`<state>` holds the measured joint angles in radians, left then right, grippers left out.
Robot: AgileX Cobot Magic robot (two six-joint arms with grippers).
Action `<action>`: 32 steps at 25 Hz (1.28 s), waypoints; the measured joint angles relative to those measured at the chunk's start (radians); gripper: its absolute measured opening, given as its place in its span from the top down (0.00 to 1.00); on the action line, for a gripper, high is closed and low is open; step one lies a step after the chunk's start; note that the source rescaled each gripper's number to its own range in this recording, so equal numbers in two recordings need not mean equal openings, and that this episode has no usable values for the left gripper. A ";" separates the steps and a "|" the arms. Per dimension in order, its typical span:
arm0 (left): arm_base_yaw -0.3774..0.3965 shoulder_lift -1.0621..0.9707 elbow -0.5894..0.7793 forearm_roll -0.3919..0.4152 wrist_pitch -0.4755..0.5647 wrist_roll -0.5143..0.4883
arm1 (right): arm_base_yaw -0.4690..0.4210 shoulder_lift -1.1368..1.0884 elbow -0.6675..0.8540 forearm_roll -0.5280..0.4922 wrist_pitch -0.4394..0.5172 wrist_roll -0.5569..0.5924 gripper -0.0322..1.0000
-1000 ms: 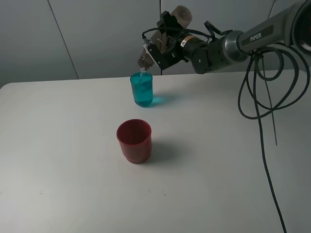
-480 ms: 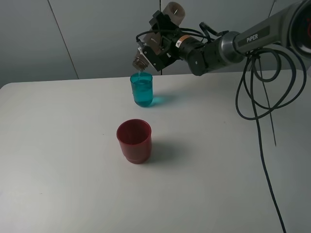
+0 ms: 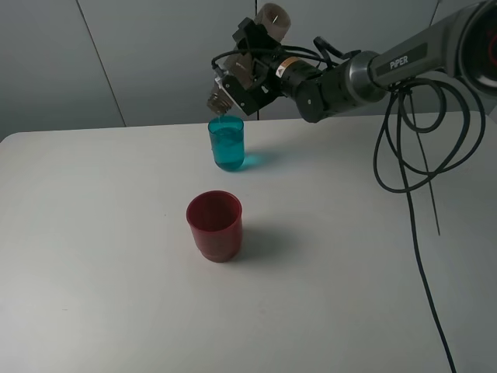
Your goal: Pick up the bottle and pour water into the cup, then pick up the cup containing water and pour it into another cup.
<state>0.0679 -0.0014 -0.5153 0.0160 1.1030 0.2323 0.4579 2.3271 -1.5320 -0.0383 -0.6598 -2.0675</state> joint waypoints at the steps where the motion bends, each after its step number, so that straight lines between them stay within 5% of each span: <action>1: 0.000 0.000 0.000 0.000 0.000 0.000 | 0.000 0.000 0.000 0.005 0.000 0.005 0.97; 9: 0.000 0.000 0.000 0.000 0.000 0.000 | 0.000 -0.005 0.000 0.140 0.007 0.203 0.97; 19: 0.000 0.000 0.000 0.000 0.000 0.000 | -0.003 -0.158 0.196 0.166 0.023 0.708 0.97; 24: 0.000 0.000 0.000 0.000 0.000 0.000 | -0.041 -0.266 0.325 0.128 0.026 1.151 0.97; 29: 0.000 0.000 0.000 0.000 0.000 0.000 | -0.118 -0.352 0.453 -0.006 0.022 1.677 0.97; 32: 0.000 0.000 0.000 0.000 0.000 0.000 | -0.170 -0.359 0.502 -0.087 0.024 1.888 0.97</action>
<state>0.0679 -0.0014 -0.5153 0.0160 1.1030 0.2323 0.2877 1.9683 -1.0305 -0.1255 -0.6353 -0.1797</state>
